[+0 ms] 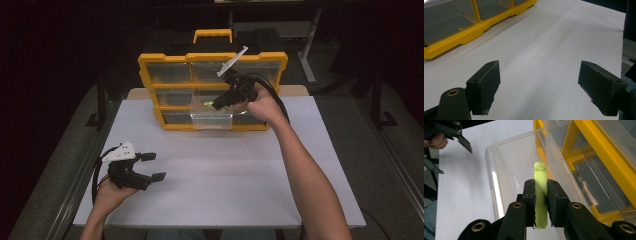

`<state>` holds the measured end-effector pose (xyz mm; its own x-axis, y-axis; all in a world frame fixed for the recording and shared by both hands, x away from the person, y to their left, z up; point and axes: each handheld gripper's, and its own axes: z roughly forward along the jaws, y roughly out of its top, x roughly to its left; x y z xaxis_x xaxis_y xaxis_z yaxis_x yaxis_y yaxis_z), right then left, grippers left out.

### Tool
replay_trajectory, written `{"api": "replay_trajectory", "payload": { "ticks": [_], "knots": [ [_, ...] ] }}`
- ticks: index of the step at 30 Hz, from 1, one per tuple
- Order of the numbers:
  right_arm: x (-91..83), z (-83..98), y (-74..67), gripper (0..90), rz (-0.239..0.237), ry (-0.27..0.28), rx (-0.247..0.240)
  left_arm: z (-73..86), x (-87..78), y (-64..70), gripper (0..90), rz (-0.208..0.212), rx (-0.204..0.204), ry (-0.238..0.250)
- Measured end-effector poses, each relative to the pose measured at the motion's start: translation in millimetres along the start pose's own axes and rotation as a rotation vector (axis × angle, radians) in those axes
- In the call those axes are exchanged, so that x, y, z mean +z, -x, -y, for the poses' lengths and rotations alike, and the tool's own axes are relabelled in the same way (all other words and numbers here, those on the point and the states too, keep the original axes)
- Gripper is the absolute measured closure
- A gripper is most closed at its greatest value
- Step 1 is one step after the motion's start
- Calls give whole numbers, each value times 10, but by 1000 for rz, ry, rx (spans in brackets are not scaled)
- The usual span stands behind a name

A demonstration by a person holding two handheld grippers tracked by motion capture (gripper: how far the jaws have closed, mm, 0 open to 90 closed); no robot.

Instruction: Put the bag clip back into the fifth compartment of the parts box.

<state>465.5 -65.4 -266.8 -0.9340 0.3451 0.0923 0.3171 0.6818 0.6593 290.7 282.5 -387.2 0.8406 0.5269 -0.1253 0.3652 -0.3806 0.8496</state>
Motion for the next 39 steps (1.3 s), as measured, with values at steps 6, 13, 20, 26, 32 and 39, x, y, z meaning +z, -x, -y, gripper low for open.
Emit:
{"api": "replay_trajectory", "payload": {
  "ticks": [6, 13, 20, 26, 32, 39],
  "knots": [
    [-36, -9, -7, 712, -1, 18, 5, -2, 0, -1, 179, 1, -2, 0],
    [-140, -35, -36, 637, -17, 86, 14, 6, -3, -12, 181, 3, -1, -1],
    [-249, -63, -86, 494, -43, 146, 33, 10, -1, -20, 181, 5, 3, -4],
    [-326, -43, -114, 376, -34, 156, 64, 7, 1, -15, 181, 5, 1, -3],
    [-375, -56, -223, 253, -35, 161, 66, 0, 11, 4, 180, 8, -8, 3],
    [-474, -50, -340, 175, -35, 198, 59, -4, 20, 8, 179, 11, -2, 8]
  ]
}}
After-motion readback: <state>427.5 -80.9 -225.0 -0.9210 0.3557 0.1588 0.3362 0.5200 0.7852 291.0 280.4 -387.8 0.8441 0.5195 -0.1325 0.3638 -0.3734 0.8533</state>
